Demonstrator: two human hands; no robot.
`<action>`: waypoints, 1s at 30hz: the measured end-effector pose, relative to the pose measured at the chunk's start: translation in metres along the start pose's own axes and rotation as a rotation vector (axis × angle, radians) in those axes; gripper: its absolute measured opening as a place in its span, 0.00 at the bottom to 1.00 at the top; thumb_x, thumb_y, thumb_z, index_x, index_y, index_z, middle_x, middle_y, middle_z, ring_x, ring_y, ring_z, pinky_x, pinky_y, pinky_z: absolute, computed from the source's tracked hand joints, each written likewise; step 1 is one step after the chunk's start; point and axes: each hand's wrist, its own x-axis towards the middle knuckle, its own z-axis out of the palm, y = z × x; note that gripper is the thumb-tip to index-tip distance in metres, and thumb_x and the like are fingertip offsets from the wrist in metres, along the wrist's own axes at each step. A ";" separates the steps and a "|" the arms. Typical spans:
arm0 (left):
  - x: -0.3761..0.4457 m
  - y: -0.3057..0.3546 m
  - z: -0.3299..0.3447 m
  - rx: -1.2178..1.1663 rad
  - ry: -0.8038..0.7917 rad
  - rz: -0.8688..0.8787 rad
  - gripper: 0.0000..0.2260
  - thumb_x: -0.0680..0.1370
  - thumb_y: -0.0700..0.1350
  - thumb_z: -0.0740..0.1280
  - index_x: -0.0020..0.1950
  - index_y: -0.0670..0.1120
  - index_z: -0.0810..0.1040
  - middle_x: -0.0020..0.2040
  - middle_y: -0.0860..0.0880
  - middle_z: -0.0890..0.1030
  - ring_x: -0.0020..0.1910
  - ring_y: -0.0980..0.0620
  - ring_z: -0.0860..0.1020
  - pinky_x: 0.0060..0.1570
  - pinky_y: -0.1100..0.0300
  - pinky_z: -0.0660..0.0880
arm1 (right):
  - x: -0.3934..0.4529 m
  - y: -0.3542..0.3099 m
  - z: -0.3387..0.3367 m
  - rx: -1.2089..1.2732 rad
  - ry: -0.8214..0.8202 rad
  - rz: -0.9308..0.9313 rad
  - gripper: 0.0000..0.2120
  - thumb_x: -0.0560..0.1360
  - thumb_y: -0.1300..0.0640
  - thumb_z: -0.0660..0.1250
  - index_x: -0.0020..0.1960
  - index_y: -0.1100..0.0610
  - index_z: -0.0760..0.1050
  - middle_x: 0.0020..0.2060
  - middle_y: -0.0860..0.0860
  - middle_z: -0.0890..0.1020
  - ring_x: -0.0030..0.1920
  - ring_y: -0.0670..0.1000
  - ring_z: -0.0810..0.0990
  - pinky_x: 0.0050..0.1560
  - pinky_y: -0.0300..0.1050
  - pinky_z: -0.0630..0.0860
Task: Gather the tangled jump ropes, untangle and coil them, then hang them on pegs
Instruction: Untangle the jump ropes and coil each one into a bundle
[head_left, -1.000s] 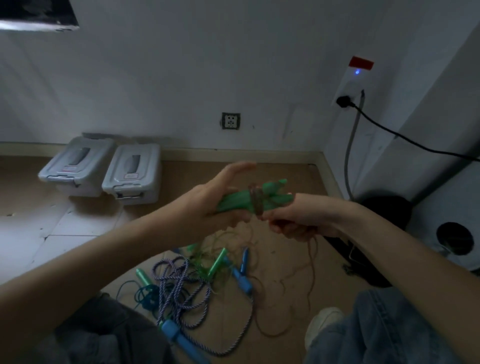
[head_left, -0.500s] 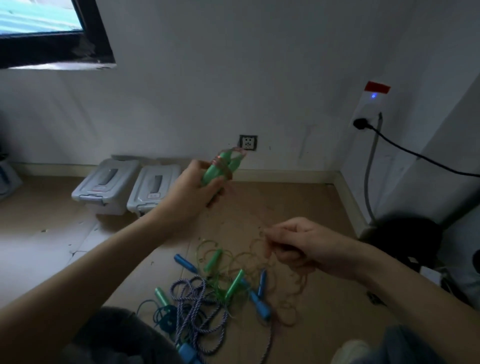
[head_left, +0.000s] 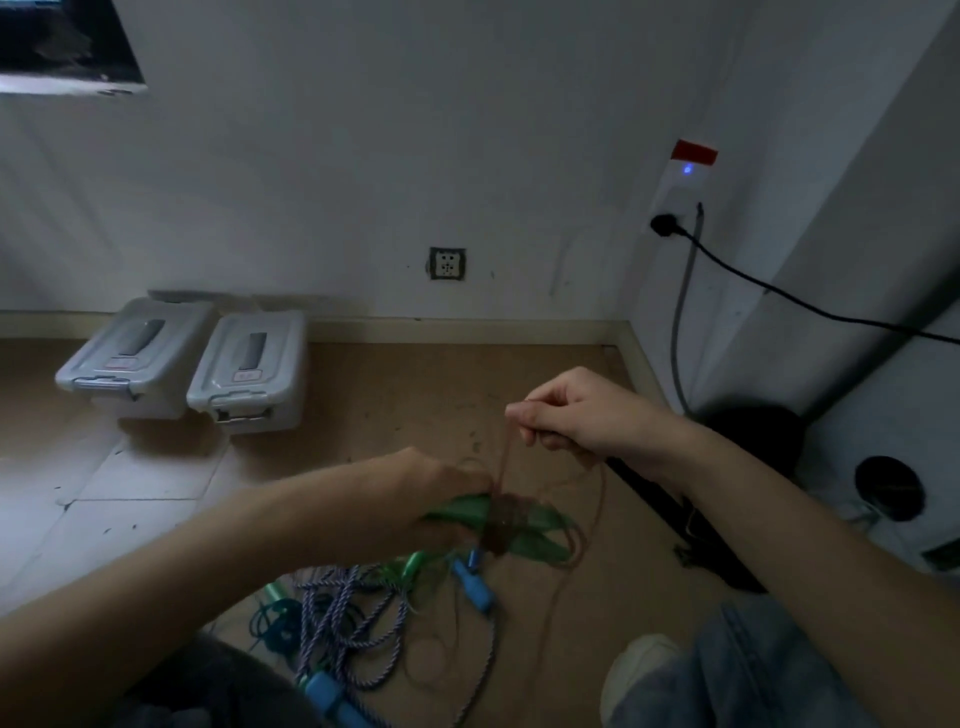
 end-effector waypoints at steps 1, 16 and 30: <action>-0.003 0.001 -0.006 -0.055 0.030 0.038 0.02 0.78 0.46 0.63 0.50 0.52 0.73 0.39 0.56 0.77 0.36 0.62 0.77 0.35 0.69 0.73 | 0.002 0.002 -0.001 -0.050 0.036 0.020 0.14 0.75 0.51 0.66 0.33 0.55 0.77 0.22 0.46 0.70 0.21 0.43 0.63 0.22 0.35 0.59; 0.005 -0.035 -0.028 -0.645 0.826 -0.244 0.03 0.77 0.41 0.63 0.44 0.48 0.74 0.36 0.51 0.78 0.30 0.65 0.77 0.28 0.72 0.72 | 0.002 0.002 0.046 0.735 -0.262 0.080 0.18 0.79 0.52 0.57 0.31 0.55 0.71 0.24 0.48 0.66 0.25 0.46 0.62 0.26 0.36 0.64; 0.003 -0.019 0.015 0.110 -0.083 -0.163 0.08 0.79 0.47 0.59 0.58 0.49 0.64 0.47 0.49 0.78 0.40 0.53 0.77 0.38 0.64 0.76 | 0.001 -0.004 0.006 -0.171 0.160 -0.212 0.19 0.78 0.50 0.61 0.29 0.52 0.73 0.21 0.44 0.70 0.23 0.42 0.66 0.30 0.35 0.65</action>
